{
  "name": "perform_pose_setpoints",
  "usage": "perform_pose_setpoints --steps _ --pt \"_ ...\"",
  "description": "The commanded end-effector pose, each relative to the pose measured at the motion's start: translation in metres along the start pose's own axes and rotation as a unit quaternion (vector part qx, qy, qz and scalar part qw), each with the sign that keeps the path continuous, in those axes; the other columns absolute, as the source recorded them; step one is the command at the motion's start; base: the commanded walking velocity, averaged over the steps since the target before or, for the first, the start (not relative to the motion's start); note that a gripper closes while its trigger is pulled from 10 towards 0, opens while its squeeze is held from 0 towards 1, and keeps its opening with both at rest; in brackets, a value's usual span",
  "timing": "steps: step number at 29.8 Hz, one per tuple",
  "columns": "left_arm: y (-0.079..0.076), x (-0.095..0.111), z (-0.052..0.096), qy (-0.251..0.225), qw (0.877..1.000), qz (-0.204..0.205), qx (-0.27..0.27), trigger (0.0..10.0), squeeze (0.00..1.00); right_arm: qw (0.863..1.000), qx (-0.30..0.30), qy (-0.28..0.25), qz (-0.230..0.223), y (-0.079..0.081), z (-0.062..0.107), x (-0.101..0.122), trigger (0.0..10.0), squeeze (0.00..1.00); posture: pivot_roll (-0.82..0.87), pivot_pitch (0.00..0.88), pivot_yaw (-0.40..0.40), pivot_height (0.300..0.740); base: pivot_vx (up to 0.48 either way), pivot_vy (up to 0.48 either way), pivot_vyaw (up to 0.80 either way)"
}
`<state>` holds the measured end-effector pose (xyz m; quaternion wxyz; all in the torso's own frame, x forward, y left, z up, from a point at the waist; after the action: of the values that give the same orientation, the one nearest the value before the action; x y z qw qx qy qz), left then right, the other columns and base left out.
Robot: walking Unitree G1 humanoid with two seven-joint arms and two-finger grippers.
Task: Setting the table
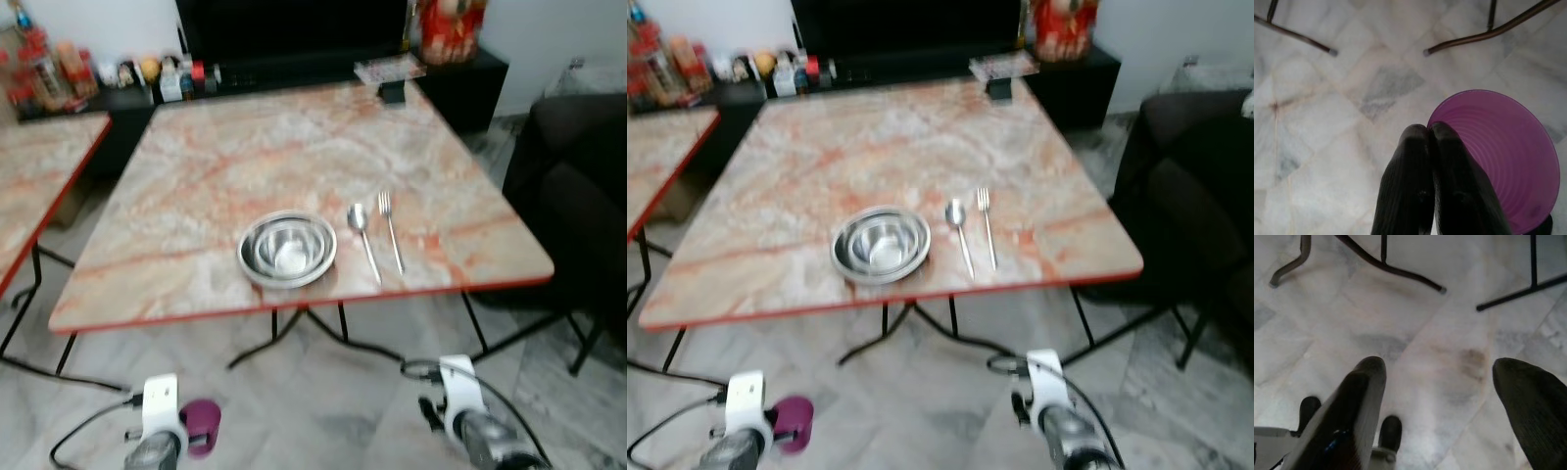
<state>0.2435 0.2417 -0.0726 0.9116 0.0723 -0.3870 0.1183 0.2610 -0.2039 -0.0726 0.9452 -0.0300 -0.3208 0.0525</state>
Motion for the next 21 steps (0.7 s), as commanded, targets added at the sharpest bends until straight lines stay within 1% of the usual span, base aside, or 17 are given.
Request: perform_pose_setpoints --steps 1,3,4,5,6,7,8,10,11,12,13,14,15,16,19,20,21 --pt "0.005 0.004 -0.001 0.001 1.0 0.002 0.017 10.0 0.0 1.0 0.009 -0.001 0.0 0.007 -0.001 0.002 10.0 0.0 -0.02 0.051 0.038 0.74 0.0 0.0 0.0" --pt "0.006 0.006 -0.001 -0.002 1.0 0.005 0.022 10.0 0.0 1.0 0.01 -0.001 0.0 0.007 -0.001 0.002 10.0 0.0 -0.02 0.051 0.038 0.74 0.0 0.0 0.0" --pt "0.011 0.009 -0.001 -0.01 0.999 0.016 0.036 10.0 0.0 1.0 0.01 -0.001 0.0 0.007 -0.001 0.002 10.0 0.0 -0.02 0.051 0.038 0.74 0.0 0.0 0.0" --pt "0.011 0.009 -0.001 -0.01 0.999 0.016 0.036 10.0 0.0 1.0 0.01 -0.001 0.0 0.007 -0.001 0.002 10.0 0.0 -0.02 0.051 0.038 0.74 0.0 0.0 0.0" --pt "0.019 0.012 -0.001 -0.022 0.998 0.032 0.053 10.0 0.0 1.0 0.011 -0.001 0.0 0.007 -0.001 0.002 10.0 0.0 -0.02 0.056 0.033 0.74 0.0 0.0 0.0" --pt "0.022 0.014 0.0 -0.028 0.997 0.04 0.059 10.0 0.0 1.0 0.011 -0.001 0.0 0.007 -0.001 0.002 10.0 0.0 -0.02 0.056 0.033 0.74 0.0 0.0 0.0" --pt "0.027 0.018 0.0 -0.038 0.996 0.044 0.07 10.0 0.0 1.0 0.011 -0.001 0.0 0.007 -0.001 0.002 10.0 0.0 -0.02 0.06 0.029 0.74 0.0 0.0 0.0" --pt "0.03 0.021 0.0 -0.046 0.995 0.046 0.078 10.0 0.0 1.0 0.011 -0.001 0.001 0.007 -0.001 0.002 10.0 0.0 -0.02 0.06 0.029 0.74 0.0 0.0 0.0" --pt "0.032 0.029 0.0 -0.058 0.993 0.045 0.09 10.0 0.0 1.0 0.011 0.0 0.001 0.007 -0.001 0.002 10.0 0.0 -0.02 0.06 0.029 0.74 0.0 0.0 0.0" --pt "0.032 0.029 0.0 -0.058 0.993 0.045 0.09 10.0 0.0 1.0 0.011 0.0 0.001 0.007 -0.001 0.002 10.0 0.0 -0.02 0.06 0.029 0.74 0.0 0.0 0.0" --pt "0.034 0.034 0.0 -0.066 0.992 0.045 0.097 10.0 0.0 1.0 0.011 0.0 0.002 0.007 -0.001 0.002 10.0 0.0 -0.02 0.06 0.029 0.74 0.0 0.0 0.0" --pt "0.038 0.043 0.0 -0.081 0.989 0.047 0.111 10.0 0.0 1.0 0.011 0.0 0.003 0.007 -0.001 0.002 10.0 0.0 -0.01 0.066 0.025 0.74 0.0 0.0 0.0" --pt "0.045 0.055 0.001 -0.103 0.985 0.044 0.134 10.0 0.0 1.0 0.012 0.001 0.004 0.007 -0.001 0.002 10.0 0.0 0.0 0.069 0.023 0.74 0.0 0.0 0.0" --pt "0.053 0.071 0.004 -0.134 0.977 0.041 0.163 10.0 0.0 1.0 0.012 0.002 0.005 0.007 -0.001 0.002 10.0 0.0 0.0 0.072 0.022 0.74 0.0 0.0 0.0" --pt "0.068 0.096 0.012 -0.185 0.959 0.04 0.211 10.0 0.0 1.0 0.013 0.003 0.007 0.007 -0.001 0.001 10.0 0.0 0.0 0.074 0.02 0.74 0.0 0.0 0.0" --pt "0.076 0.109 0.021 -0.215 0.945 0.036 0.243 10.0 0.0 1.0 0.013 0.003 0.008 0.006 -0.001 0.001 10.0 0.0 0.0 0.074 0.02 0.74 0.0 0.0 0.0" --pt "0.076 0.109 0.021 -0.215 0.945 0.036 0.243 10.0 0.0 1.0 0.013 0.003 0.008 0.006 -0.001 0.001 10.0 0.0 0.0 0.074 0.02 0.74 0.0 0.0 0.0"
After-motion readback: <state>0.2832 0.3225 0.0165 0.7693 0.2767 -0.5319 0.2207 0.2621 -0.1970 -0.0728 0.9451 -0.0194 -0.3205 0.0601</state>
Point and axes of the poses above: a point about 5 cm out from each wrist's last joint towards the gripper, its own z axis pointing back from the gripper into the wrist, its own x axis along the axis of the wrist's last joint, y = z × x, the point moved 3 cm from there along -z, pointing out of the wrist towards the gripper, and after that the axes turned 2 degrees about z, right-handed, at the moved point
